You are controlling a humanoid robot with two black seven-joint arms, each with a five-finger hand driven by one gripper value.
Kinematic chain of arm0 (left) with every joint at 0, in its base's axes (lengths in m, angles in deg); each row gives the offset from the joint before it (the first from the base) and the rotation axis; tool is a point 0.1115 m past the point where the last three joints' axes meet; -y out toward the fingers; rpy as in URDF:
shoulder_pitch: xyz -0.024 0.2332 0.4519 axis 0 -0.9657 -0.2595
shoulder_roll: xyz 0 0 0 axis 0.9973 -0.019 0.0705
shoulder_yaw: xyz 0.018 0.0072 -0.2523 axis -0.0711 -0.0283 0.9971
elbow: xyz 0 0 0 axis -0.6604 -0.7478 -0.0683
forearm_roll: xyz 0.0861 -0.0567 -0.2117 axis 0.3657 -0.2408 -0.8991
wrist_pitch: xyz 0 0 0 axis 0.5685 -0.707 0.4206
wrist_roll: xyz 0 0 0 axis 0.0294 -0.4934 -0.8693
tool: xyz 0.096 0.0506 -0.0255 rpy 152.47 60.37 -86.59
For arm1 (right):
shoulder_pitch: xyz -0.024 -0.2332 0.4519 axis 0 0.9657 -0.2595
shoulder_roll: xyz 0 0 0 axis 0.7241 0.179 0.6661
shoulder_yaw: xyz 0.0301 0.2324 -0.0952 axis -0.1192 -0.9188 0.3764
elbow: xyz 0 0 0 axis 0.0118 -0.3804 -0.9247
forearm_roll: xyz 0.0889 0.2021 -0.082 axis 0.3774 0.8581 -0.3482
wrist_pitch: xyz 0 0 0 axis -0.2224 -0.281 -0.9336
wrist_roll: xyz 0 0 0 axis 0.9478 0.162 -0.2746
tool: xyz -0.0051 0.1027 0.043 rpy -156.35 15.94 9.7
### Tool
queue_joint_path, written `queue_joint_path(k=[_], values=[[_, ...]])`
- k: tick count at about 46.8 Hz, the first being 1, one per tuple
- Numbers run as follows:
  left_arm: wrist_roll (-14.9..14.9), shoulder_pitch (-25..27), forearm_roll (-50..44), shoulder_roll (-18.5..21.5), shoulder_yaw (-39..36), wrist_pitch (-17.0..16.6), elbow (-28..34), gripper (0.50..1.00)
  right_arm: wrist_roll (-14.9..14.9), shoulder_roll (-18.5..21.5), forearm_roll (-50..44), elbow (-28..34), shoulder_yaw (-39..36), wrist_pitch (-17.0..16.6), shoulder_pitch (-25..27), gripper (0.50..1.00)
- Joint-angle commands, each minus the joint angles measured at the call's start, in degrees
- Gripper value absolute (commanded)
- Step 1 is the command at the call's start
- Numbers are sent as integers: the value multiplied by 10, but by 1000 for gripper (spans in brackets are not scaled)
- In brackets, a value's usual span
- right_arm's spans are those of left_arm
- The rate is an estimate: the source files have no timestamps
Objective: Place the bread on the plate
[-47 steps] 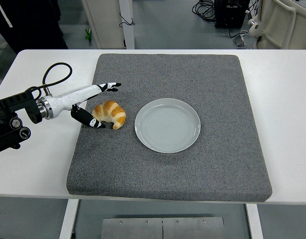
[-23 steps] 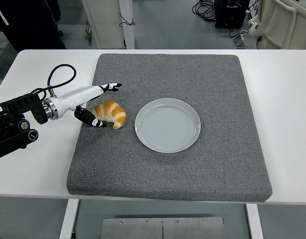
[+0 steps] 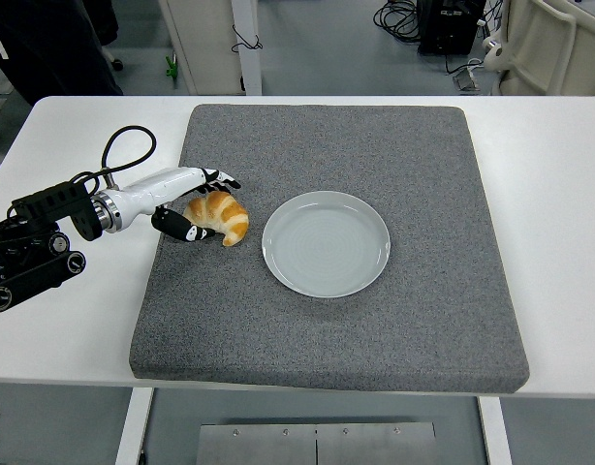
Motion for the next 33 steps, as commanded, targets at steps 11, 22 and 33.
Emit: queue_joint_path(k=[11,22,33], values=[[-1,1,1,0,-1,2,0,542,0,0,0,0,0,0,0,1000],[0,4,0,3,-1,2,0,500,0,0,0,0,0,0,1,1000],[-2,25,-8,8,6,3,1,500,0,0,0,0,0,0,1,1000]])
